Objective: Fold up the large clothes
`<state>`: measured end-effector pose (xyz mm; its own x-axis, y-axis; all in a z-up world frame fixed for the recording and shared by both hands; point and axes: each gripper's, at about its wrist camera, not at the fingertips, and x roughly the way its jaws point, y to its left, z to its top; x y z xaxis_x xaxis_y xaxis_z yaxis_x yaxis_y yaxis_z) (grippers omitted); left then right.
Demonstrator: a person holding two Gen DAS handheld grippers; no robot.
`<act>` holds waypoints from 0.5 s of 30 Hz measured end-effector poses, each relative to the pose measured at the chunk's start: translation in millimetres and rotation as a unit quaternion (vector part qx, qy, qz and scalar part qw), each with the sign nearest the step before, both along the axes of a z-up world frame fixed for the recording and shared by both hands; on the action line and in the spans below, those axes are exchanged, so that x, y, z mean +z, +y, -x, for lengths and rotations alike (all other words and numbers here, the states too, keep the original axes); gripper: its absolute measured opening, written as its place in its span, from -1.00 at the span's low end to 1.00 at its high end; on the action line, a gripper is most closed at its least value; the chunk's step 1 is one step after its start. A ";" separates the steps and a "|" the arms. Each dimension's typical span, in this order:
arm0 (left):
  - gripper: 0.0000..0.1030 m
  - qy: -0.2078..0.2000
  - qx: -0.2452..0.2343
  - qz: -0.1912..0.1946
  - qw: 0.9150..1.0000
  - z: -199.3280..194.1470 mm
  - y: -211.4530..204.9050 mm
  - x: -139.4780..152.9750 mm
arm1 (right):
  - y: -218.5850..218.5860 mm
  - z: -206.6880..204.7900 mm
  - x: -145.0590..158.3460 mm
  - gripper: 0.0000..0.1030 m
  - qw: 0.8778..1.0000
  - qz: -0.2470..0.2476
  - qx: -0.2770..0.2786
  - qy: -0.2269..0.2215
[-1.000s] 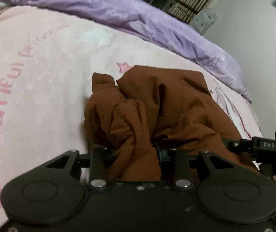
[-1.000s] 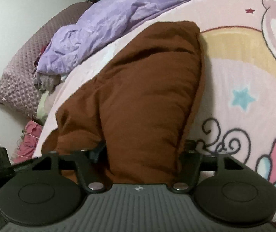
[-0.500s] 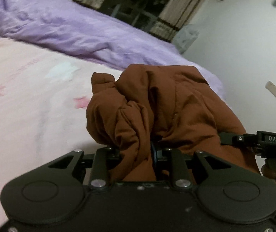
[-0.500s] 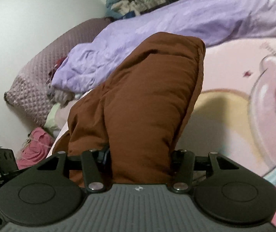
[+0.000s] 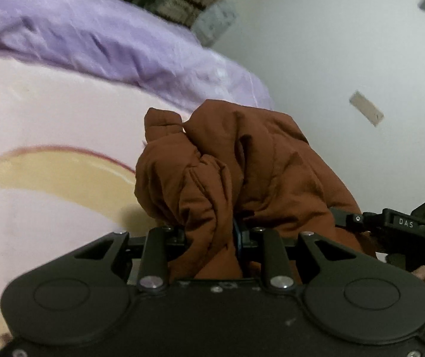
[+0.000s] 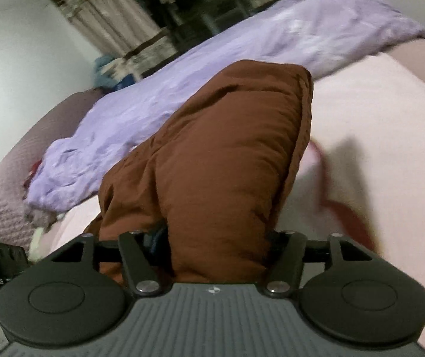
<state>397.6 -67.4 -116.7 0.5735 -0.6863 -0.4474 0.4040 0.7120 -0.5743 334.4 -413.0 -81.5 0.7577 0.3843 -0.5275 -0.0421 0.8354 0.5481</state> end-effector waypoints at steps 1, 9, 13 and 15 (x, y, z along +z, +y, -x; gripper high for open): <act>-0.44 0.007 -0.005 -0.002 1.000 -7.1 -4.3 -9.5 | -6.7 -4.0 -13.4 0.60 1.000 -0.007 -0.008 0.011; 0.52 0.087 0.050 0.027 0.995 -21.9 30.5 -45.4 | -21.2 21.7 -39.5 0.89 0.992 0.056 -0.106 0.033; 0.65 -0.022 0.096 0.007 0.995 5.0 22.7 17.8 | 14.8 55.5 -1.0 0.77 0.938 0.227 -0.249 -0.081; 0.72 -0.081 0.062 0.008 0.995 15.8 -3.8 42.4 | 33.4 49.1 4.6 0.50 0.932 0.243 -0.237 -0.125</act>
